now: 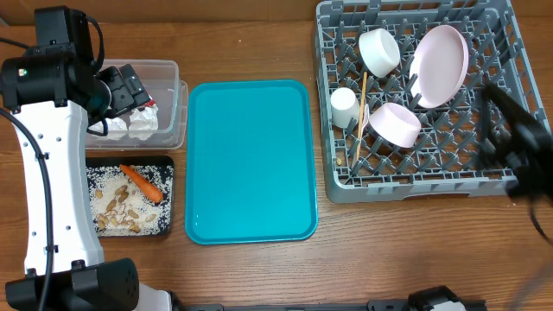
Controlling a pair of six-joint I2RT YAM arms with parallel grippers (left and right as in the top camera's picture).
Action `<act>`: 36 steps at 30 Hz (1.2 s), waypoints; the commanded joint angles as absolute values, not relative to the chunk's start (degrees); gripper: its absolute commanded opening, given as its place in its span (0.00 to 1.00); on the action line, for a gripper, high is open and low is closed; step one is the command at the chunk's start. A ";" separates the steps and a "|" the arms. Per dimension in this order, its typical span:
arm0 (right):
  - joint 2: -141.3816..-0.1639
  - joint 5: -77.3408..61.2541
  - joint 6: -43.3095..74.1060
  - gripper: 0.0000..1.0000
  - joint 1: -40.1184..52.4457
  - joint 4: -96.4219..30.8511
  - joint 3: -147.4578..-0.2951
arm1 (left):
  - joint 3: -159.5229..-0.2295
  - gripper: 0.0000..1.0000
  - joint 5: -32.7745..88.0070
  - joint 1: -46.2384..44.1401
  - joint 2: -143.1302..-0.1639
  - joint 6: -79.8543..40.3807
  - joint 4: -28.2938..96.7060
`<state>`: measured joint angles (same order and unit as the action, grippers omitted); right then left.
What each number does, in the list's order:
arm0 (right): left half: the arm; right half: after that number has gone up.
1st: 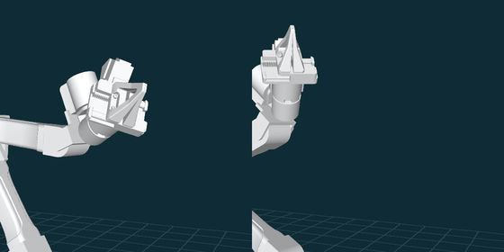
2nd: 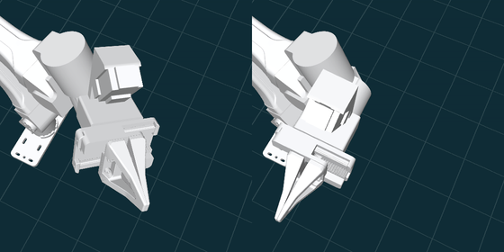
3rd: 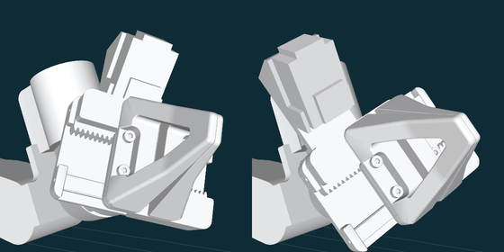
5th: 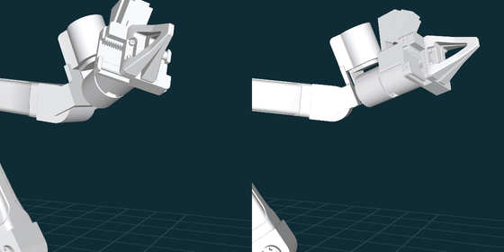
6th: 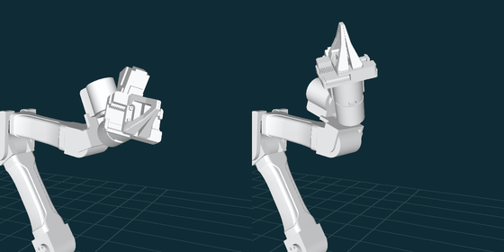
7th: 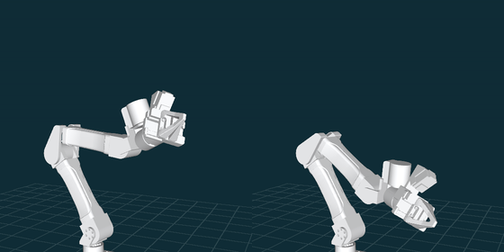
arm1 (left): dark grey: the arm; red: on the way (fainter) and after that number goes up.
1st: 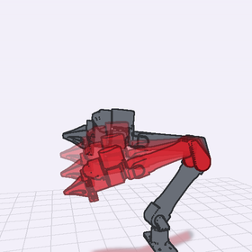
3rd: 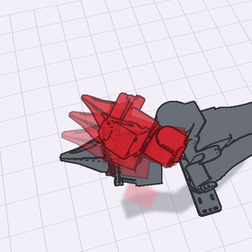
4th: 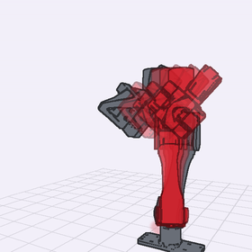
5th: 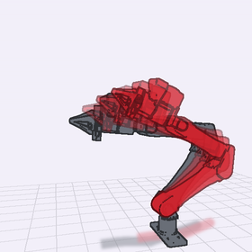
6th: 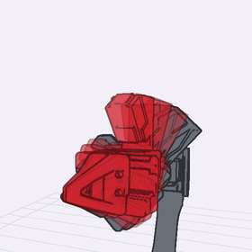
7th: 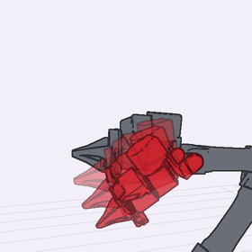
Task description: Sort waste into correct bins and load items into the dishwasher
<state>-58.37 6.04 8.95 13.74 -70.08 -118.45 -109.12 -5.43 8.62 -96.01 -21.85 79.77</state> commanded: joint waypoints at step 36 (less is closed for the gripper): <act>-0.16 5.89 27.27 1.00 2.13 -2.09 -12.47 | -109.97 1.00 -5.76 8.45 -95.46 -20.80 79.83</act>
<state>-0.89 6.83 25.74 2.33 -5.34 -16.01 -109.12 -5.41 8.62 -96.01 -21.85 79.77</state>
